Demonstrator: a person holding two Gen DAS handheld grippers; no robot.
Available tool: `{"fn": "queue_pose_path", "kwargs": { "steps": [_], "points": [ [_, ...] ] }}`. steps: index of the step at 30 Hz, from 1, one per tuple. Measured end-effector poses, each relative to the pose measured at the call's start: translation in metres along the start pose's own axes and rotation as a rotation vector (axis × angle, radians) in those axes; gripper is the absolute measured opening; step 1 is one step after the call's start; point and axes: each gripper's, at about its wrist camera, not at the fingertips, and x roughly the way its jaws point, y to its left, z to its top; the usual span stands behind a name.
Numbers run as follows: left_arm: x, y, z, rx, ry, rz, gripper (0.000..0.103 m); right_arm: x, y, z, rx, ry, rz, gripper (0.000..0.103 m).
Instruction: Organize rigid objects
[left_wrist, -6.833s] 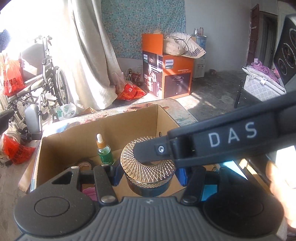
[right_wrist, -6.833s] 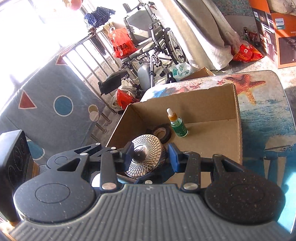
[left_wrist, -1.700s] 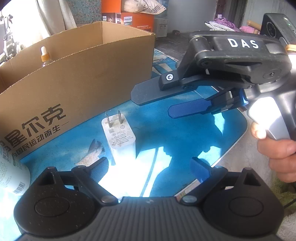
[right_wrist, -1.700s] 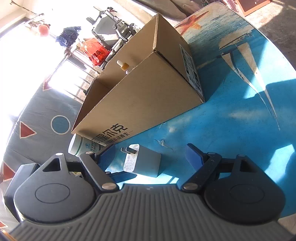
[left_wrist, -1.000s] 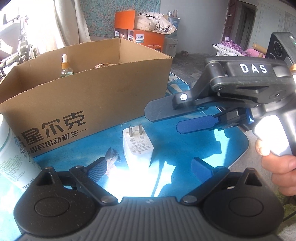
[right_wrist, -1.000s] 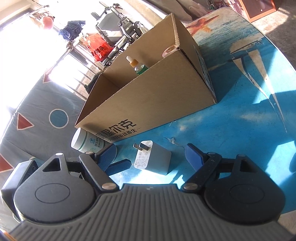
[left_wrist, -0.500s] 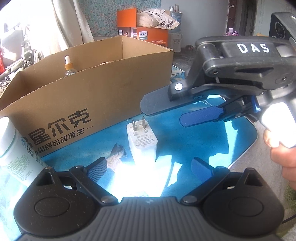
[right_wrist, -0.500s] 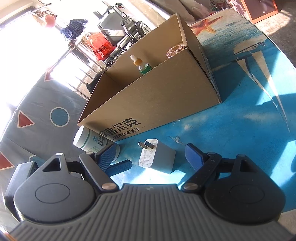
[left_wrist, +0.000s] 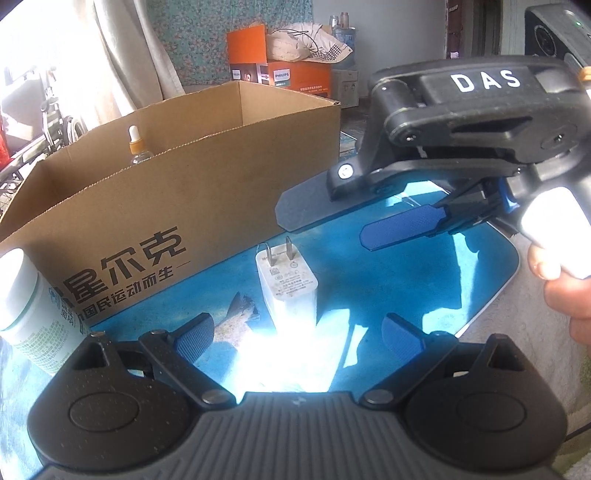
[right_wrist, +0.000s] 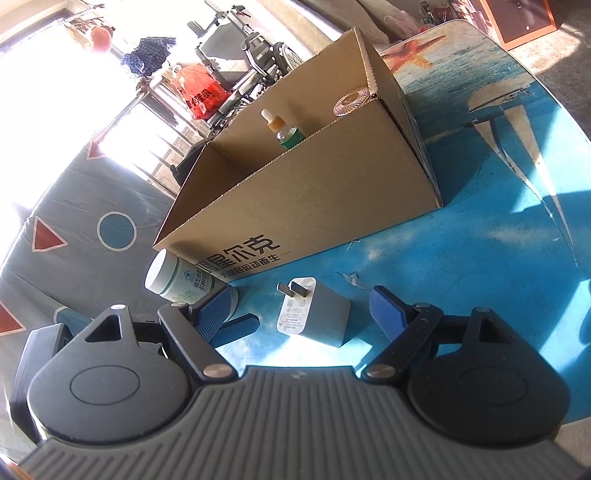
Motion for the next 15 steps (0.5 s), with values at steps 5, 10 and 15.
{"fn": "queue_pose_path", "kwargs": {
  "steps": [5, 10, 15],
  "points": [
    [0.001, -0.014, -0.001, 0.091, -0.025, 0.030, 0.098, -0.001, 0.002, 0.001, -0.019, -0.006, -0.013, 0.082],
    [0.006, -0.020, -0.001, 0.124, -0.046, 0.061, 0.090, 0.004, 0.010, 0.002, -0.059, 0.009, -0.035, 0.082],
    [0.015, -0.012, 0.000, 0.092, -0.046, 0.046, 0.077, 0.013, 0.017, 0.004, -0.082, 0.031, -0.059, 0.073]
  ]
}}
